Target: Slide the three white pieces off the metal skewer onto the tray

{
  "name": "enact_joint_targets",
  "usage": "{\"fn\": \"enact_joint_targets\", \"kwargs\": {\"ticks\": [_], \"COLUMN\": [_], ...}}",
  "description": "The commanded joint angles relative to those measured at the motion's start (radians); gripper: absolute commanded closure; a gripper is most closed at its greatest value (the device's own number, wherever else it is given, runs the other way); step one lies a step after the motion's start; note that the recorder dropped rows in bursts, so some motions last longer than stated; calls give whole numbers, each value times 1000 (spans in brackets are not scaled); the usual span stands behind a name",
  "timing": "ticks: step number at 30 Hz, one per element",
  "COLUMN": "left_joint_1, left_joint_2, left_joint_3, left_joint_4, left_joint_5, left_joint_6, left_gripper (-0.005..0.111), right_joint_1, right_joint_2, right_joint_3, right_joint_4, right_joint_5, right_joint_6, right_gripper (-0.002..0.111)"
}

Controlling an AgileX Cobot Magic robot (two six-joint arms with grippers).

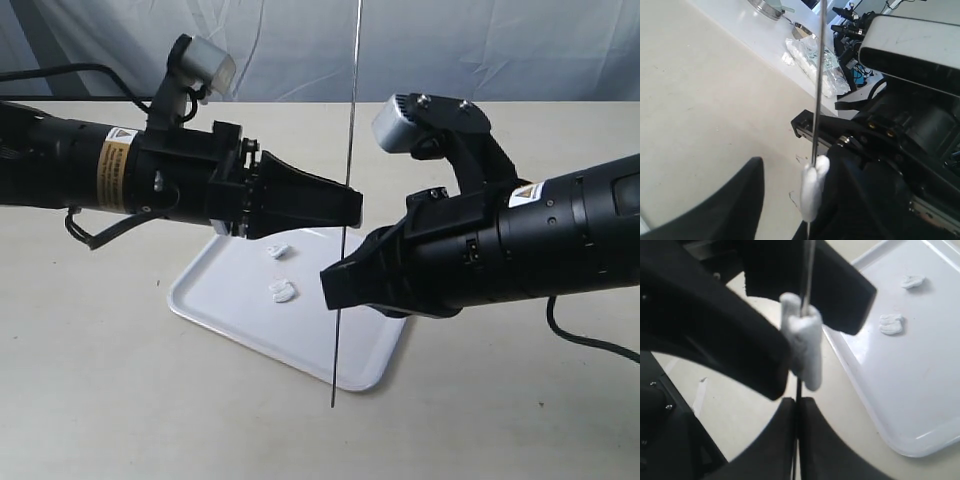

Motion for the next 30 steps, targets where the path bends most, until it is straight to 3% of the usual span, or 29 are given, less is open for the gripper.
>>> {"fn": "enact_joint_targets", "kwargs": {"ticks": [1, 25, 30], "left_joint_1": [-5, 36, 36], "left_joint_2": [-11, -27, -29], "left_joint_3": [-2, -2, -2], "left_joint_4": [-18, 18, 18], "left_joint_5": [-7, -7, -7], "left_joint_6": [2, -12, -12], "left_gripper": [62, 62, 76], "right_joint_1": [-7, -7, -7], "right_joint_2": [-6, -6, -6], "right_joint_3": [-5, -5, -5], "right_joint_4": [4, -1, -1], "right_joint_5": [-7, -32, -32], "right_joint_6": [-11, -11, -9], "right_gripper": [109, 109, 109]}}
